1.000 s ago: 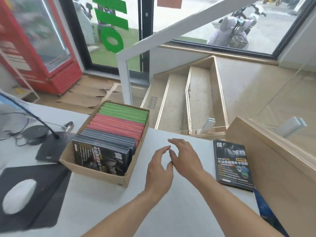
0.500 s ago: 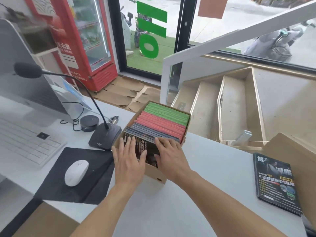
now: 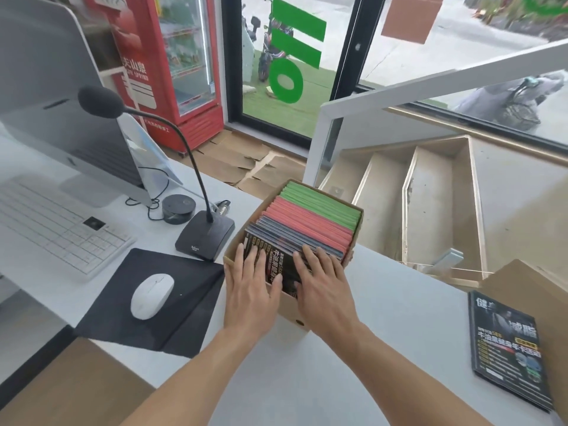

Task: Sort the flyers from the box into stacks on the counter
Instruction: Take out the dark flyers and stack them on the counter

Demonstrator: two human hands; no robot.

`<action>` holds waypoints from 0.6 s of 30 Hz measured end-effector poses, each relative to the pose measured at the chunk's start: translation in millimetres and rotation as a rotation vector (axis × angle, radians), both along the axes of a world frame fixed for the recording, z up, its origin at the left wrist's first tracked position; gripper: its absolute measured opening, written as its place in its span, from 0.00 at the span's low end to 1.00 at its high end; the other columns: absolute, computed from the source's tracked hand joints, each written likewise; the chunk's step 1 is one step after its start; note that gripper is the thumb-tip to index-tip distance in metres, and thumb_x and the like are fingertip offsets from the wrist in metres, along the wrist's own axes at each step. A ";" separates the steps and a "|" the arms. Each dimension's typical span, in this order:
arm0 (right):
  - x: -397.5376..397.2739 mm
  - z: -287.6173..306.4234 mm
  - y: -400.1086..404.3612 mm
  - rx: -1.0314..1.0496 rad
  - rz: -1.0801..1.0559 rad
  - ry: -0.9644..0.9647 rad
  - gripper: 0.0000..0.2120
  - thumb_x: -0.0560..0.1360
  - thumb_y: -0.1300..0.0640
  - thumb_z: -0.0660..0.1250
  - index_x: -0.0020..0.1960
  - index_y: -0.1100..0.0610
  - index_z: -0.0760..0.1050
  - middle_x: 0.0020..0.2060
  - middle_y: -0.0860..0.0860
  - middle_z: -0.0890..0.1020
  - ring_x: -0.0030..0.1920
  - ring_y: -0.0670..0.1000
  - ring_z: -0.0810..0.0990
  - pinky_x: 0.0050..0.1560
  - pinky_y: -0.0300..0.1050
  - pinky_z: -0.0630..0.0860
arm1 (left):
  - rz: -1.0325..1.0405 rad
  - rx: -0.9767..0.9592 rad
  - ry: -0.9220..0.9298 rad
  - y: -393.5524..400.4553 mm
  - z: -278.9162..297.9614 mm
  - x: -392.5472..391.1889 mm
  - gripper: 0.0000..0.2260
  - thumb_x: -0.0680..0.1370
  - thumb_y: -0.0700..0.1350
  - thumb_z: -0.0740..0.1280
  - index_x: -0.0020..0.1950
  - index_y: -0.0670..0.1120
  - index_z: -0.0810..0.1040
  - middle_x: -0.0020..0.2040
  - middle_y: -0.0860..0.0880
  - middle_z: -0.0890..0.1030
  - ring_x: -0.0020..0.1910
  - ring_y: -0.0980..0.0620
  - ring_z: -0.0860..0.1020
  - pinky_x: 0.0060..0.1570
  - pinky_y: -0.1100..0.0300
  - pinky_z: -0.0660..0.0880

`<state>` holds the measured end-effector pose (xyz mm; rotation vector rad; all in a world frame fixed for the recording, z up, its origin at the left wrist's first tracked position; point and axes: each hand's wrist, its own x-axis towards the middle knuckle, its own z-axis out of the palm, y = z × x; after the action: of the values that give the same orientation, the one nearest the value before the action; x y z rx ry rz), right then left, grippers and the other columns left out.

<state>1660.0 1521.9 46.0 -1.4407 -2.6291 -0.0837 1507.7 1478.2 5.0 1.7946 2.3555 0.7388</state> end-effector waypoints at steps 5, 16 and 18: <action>-6.3 9.4 -9.4 -0.012 0.060 0.181 0.16 0.77 0.59 0.67 0.63 0.51 0.76 0.53 0.48 0.82 0.53 0.53 0.80 0.53 0.47 0.76 | -0.005 0.009 -0.017 -2.0 -4.0 -2.2 0.34 0.82 0.61 0.46 0.81 0.41 0.58 0.82 0.47 0.57 0.82 0.53 0.39 0.80 0.42 0.42; 12.8 42.7 -7.8 -0.199 -0.015 0.223 0.15 0.81 0.57 0.60 0.65 0.45 0.64 0.42 0.46 0.84 0.40 0.54 0.80 0.43 0.50 0.75 | -0.046 0.282 -0.187 -0.2 64.5 -5.4 0.49 0.72 0.47 0.78 0.83 0.51 0.49 0.83 0.47 0.46 0.82 0.48 0.41 0.80 0.48 0.41; 27.6 65.9 -2.0 -0.230 -0.046 0.381 0.13 0.81 0.57 0.62 0.62 0.43 0.67 0.44 0.46 0.85 0.42 0.54 0.82 0.47 0.51 0.78 | -0.153 0.323 -0.056 7.2 99.4 -14.8 0.45 0.72 0.51 0.78 0.82 0.51 0.57 0.82 0.47 0.54 0.83 0.48 0.43 0.79 0.48 0.37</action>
<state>1687.6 1520.0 111.9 -1.4149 -2.3506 0.4557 1492.9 1485.4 104.5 2.0146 2.1300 1.1853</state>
